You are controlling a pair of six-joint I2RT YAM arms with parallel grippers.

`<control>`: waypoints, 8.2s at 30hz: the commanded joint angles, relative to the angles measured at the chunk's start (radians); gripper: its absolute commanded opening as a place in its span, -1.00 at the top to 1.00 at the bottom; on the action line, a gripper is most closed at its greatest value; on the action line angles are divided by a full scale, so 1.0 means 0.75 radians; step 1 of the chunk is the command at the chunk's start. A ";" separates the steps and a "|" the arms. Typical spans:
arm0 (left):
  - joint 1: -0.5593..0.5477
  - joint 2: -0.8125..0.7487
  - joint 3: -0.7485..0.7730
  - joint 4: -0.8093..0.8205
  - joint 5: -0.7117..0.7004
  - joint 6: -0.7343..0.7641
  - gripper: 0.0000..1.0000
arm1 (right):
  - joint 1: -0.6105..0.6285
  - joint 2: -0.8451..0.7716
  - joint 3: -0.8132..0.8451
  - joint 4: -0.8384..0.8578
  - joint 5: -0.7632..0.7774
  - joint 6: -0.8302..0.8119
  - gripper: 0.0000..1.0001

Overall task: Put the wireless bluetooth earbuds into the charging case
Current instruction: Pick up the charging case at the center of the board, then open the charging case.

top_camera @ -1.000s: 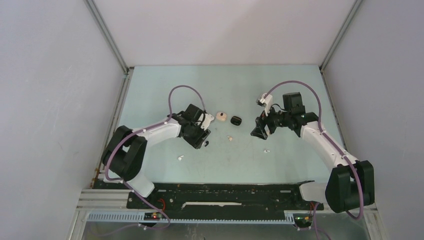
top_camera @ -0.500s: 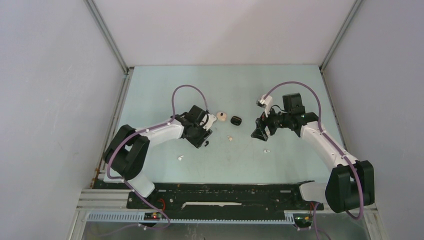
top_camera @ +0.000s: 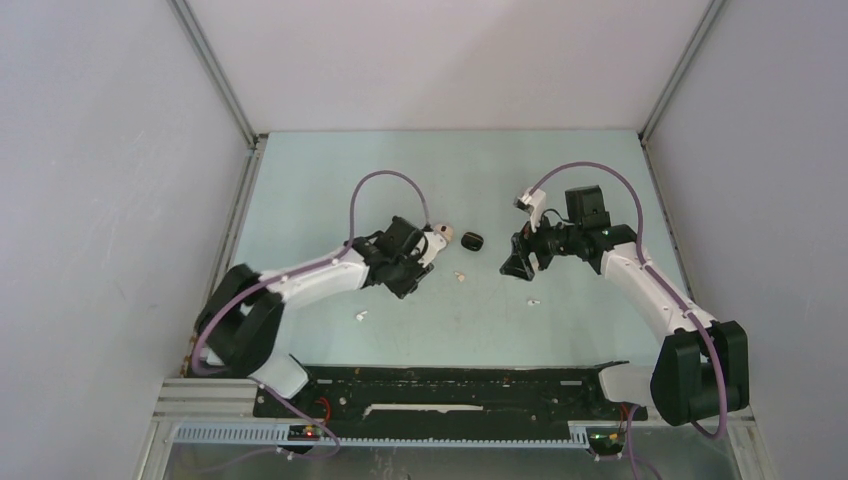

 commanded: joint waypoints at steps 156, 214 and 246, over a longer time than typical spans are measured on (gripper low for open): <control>-0.461 -0.611 -0.634 1.524 0.444 -0.260 0.99 | 0.361 -0.249 0.069 -0.262 -0.285 -0.231 0.15; -0.455 -0.419 -0.716 1.956 0.536 -0.459 0.24 | 0.276 -0.246 0.043 -0.293 -0.388 -0.266 0.94; -0.457 -0.346 -0.695 1.988 0.590 -0.465 0.56 | 0.290 -0.200 0.043 -0.274 -0.360 -0.221 0.82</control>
